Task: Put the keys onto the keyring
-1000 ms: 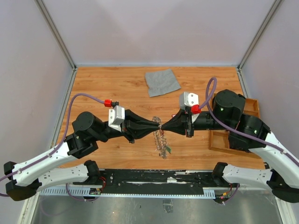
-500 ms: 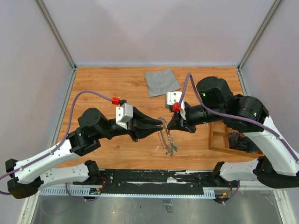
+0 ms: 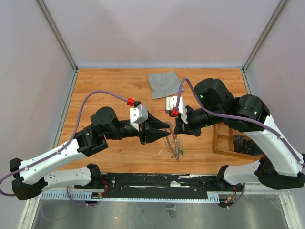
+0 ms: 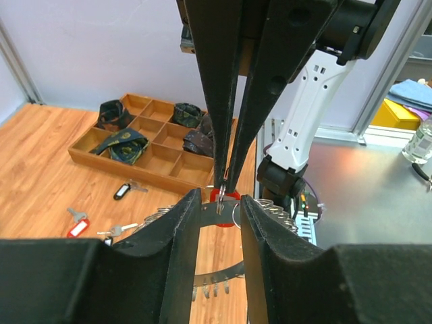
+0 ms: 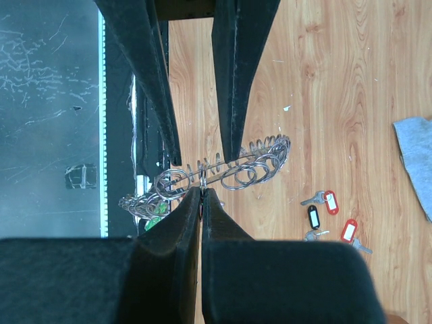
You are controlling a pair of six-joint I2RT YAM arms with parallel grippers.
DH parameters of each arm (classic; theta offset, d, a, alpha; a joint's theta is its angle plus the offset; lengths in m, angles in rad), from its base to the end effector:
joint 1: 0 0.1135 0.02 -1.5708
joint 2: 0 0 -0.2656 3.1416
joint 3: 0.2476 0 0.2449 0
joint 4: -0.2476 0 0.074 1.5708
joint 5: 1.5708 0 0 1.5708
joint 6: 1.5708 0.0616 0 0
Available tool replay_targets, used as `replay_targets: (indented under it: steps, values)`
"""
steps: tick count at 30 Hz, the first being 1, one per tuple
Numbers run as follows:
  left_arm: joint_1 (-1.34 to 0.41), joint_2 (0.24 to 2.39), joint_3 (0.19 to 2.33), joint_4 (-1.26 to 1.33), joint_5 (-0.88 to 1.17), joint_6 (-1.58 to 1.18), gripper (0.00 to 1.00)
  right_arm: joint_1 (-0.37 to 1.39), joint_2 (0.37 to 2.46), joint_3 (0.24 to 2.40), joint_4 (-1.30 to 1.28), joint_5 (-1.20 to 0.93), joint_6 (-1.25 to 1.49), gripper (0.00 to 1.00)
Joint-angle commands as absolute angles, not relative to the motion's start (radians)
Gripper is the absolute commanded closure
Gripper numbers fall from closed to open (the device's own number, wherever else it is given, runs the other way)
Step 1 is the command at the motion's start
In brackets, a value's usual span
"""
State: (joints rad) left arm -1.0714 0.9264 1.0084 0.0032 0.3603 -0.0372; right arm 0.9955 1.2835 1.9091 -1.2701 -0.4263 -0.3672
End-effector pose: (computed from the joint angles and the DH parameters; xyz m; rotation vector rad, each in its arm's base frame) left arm 0.0879 -0.2065 0.4163 1.0492 1.2135 -1.1456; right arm 0.0907 0.1867 0.4777 -1.6114 1.5998 0.8131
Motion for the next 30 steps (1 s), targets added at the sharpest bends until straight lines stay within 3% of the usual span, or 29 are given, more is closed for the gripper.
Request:
replay_targets:
  steps: [1, 16, 30]
  values:
    - [-1.079, 0.94, 1.046, -0.005, 0.371, -0.026, 0.64, 1.008, 1.275, 1.94, -1.263, -0.439, -0.383, 0.99]
    - [-1.08, 0.975, 1.057, -0.017, 0.381, -0.02, 0.65, 1.008, 1.269, 1.912, -1.222, -0.467, -0.379, 0.99]
    - [-1.08, 0.976, 1.063, -0.024, 0.383, -0.015, 0.98, 1.009, 1.263, 1.893, -1.197, -0.475, -0.37, 0.99]
